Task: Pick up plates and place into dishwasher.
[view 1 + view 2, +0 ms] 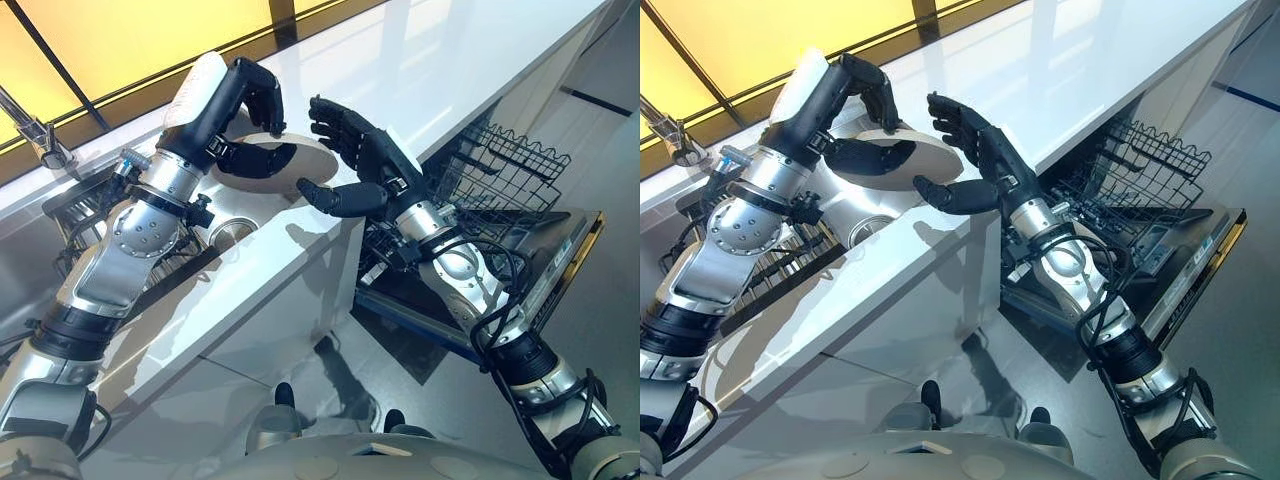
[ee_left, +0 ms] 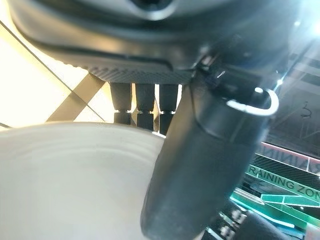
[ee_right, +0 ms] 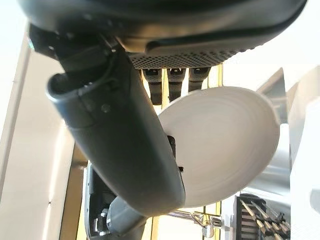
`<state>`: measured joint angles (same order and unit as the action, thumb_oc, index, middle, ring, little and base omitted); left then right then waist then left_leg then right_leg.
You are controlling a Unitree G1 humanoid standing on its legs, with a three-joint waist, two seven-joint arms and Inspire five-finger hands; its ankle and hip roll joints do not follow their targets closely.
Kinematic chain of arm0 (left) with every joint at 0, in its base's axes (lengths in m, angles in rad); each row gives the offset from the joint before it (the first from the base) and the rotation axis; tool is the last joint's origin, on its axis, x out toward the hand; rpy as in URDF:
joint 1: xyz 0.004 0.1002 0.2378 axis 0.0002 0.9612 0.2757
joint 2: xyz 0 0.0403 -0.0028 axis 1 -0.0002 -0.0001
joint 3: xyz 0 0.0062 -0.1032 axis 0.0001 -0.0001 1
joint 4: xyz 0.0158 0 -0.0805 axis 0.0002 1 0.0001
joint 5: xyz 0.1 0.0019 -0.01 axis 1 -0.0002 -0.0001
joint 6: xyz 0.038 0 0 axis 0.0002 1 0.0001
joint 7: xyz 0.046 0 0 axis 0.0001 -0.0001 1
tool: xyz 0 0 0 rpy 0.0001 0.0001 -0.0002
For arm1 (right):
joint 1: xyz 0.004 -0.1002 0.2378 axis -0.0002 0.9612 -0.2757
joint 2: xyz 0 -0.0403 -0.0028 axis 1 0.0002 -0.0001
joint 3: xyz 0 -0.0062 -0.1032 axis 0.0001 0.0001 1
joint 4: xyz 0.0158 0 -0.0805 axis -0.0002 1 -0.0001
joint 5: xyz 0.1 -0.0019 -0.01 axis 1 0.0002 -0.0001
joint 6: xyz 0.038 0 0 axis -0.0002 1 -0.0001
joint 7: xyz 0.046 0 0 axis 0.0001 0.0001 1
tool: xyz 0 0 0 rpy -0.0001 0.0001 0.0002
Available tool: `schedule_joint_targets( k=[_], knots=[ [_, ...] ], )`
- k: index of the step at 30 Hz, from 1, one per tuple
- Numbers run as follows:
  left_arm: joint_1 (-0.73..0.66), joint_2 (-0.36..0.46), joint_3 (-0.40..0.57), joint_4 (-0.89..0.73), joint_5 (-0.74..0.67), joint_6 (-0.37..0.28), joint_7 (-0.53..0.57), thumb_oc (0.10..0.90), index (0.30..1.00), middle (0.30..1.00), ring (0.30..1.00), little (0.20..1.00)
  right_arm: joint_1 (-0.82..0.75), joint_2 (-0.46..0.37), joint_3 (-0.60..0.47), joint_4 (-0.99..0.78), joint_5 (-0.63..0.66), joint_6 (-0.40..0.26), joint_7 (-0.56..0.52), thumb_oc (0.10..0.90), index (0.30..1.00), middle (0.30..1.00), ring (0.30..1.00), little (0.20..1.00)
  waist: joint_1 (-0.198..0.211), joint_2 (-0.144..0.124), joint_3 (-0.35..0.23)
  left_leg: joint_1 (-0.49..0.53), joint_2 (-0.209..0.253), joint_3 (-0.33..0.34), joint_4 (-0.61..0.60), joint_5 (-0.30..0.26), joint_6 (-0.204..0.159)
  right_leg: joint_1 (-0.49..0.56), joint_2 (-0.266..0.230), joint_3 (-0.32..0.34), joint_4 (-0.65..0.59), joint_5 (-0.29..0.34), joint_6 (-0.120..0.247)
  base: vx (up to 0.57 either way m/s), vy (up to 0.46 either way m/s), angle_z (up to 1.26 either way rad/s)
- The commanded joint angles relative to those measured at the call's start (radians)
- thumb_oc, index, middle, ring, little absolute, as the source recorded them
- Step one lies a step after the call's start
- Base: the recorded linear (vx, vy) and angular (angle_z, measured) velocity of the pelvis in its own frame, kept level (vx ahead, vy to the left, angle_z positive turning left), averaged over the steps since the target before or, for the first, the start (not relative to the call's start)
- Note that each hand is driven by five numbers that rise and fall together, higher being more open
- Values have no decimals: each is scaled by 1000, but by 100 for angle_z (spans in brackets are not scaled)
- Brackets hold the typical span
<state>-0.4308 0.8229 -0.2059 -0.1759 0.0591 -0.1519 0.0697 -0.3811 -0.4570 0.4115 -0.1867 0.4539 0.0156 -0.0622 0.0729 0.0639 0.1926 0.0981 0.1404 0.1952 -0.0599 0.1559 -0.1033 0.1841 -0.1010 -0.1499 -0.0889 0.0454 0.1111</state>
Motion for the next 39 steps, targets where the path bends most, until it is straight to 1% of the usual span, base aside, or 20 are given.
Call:
schedule_joint_targets(
  k=[1, 4, 8, 11, 13, 14, 18, 19, 20, 24, 28, 30, 31, 32, 33, 35, 36, 39],
  knots=[
    [-148, 16, 8, -75, -27, -49, 70, 100, 300, 300, 300, 200, -76, 47, 7, -55, 43, -80, -4, 100, 300, 300, 300, 200, -28, -34, -98, -190, -91, 47, 6, 24, 0, -6, 171, -6, 75, -110, -97, 0, 0, 0],
    [-174, 18, -4, -79, -40, -45, 75, 100, 300, 300, 300, 200, -75, 48, 9, -50, 38, -78, -11, 100, 300, 300, 300, 200, -32, -33, -99, -189, -91, 50, 2, 28, 0, -7, 173, -2, 75, -109, -99, 0, 0, 0],
    [-197, 17, -15, -94, -87, -33, 50, 100, 300, 300, 300, 200, -67, 60, 9, -39, 11, -91, -30, 100, 300, 300, 300, 200, -34, -32, -96, -195, -92, 56, 2, 35, -2, -5, 176, 2, 68, -100, -98, 0, 0, 0],
    [-185, 13, -11, -105, -98, -29, 46, 100, 300, 300, 300, 200, -64, 61, 7, -40, 3, -87, -44, 100, 300, 300, 300, 200, -34, -31, -93, -198, -93, 55, 3, 40, -3, -5, 177, 5, 67, -95, -97, 0, 0, 0],
    [-163, 9, 2, -111, -101, -42, 48, 100, 300, 300, 300, 200, -55, 55, -1, -46, 1, -89, -48, 100, 300, 300, 300, 200, -33, -32, -94, -202, -93, 53, 4, 42, -3, -6, 178, 8, 65, -94, -98, 0, 0, 0],
    [-148, 9, 13, -113, -118, -49, 44, 100, 300, 300, 300, 200, -47, 49, -11, -50, -2, -94, -52, 100, 300, 300, 300, 200, -33, -32, -92, -204, -91, 53, 5, 43, -4, -6, 178, 9, 66, -94, -98, 0, 0, 0],
    [-123, 1, 34, -119, -186, -38, 8, 100, 300, 300, 300, 200, -38, 45, -30, -48, -32, -106, -65, 100, 300, 300, 300, 200, -29, -31, -92, -204, -92, 49, 5, 43, -5, -5, 177, 7, 69, -96, -97, 0, 0, 0],
    [-112, -7, 41, -120, -217, -28, -10, 158, 349, 349, 349, 258, -37, 45, -38, -46, -44, -106, -73, 100, 300, 300, 300, 200, -27, -31, -92, -204, -93, 46, 7, 42, -5, -4, 176, 6, 71, -97, -97, 0, 0, 0],
    [-100, -14, 48, -120, -244, -16, -25, 800, 900, 900, 900, 900, -36, 43, -48, -44, -59, -107, -80, 100, 300, 300, 300, 200, -25, -30, -92, -202, -93, 43, 7, 41, -5, -4, 176, 5, 72, -98, -97, 0, 0, 0],
    [-54, -39, 64, -108, -276, 11, -62, 800, 900, 900, 900, 900, -31, 36, -82, -37, -142, -128, -132, 100, 300, 300, 300, 200, -16, -26, -91, -199, -95, 31, 9, 41, -4, -1, 171, -5, 74, -100, -97, 0, 0, 0],
    [14, -49, 95, -69, -246, 45, -70, 800, 900, 900, 900, 900, -49, 1, -156, -32, -295, -169, -256, 100, 300, 300, 300, 200, -4, -21, -90, -195, -99, 20, 11, 37, -4, 4, 165, -15, 74, -101, -96, 13, 5, 3],
    [50, -47, 112, -39, -238, 41, -71, 800, 900, 900, 900, 900, -60, -28, -202, -28, -351, -183, -329, 100, 300, 300, 300, 200, 1, -20, -89, -198, -101, 16, 17, 34, -5, 5, 162, -20, 74, -101, -94, 24, 9, 7],
    [94, -39, 137, -19, -240, 26, -80, 800, 900, 900, 900, 900, -66, -63, -255, -12, -389, -207, -374, 100, 300, 300, 300, 200, 5, -18, -89, -195, -102, 12, 17, 29, -4, 4, 159, -26, 74, -101, -92, 19, 6, 4],
    [104, -38, 143, -17, -242, 24, -81, 800, 900, 900, 900, 900, -67, -71, -267, -9, -398, -211, -386, 100, 300, 300, 300, 200, 6, -18, -89, -195, -103, 11, 17, 28, -4, 4, 158, -28, 75, -101, -92, 0, 0, 0],
    [144, -38, 166, -7, -250, 14, -94, 800, 900, 900, 900, 900, -68, -98, -313, 5, -424, -220, -424, 100, 300, 300, 300, 200, 11, -17, -91, -193, -105, 7, 17, 23, -2, 4, 155, -33, 75, -102, -90, 0, 0, 0],
    [169, -40, 183, 2, -253, 10, -104, 800, 900, 900, 900, 900, -69, -117, -346, 25, -458, -231, -459, 100, 300, 300, 300, 200, 14, -16, -92, -193, -106, 4, 18, 23, -2, 4, 153, -37, 75, -103, -90, 14, 7, 2],
    [193, -42, 198, 4, -259, 10, -114, 800, 900, 900, 900, 900, -69, -139, -379, 56, -479, -245, -487, 100, 300, 300, 300, 200, 19, -16, -94, -195, -108, 1, 19, 24, -2, 5, 151, -42, 76, -104, -90, 33, 15, 5],
    [226, -41, 228, 16, -276, 4, -134, 800, 900, 900, 900, 900, -71, -171, -422, 115, -515, -250, -536, 100, 300, 300, 300, 200, 28, -17, -99, -197, -112, -7, 21, 25, -1, 8, 148, -52, 73, -105, -91, 35, 15, 13]
  ],
)
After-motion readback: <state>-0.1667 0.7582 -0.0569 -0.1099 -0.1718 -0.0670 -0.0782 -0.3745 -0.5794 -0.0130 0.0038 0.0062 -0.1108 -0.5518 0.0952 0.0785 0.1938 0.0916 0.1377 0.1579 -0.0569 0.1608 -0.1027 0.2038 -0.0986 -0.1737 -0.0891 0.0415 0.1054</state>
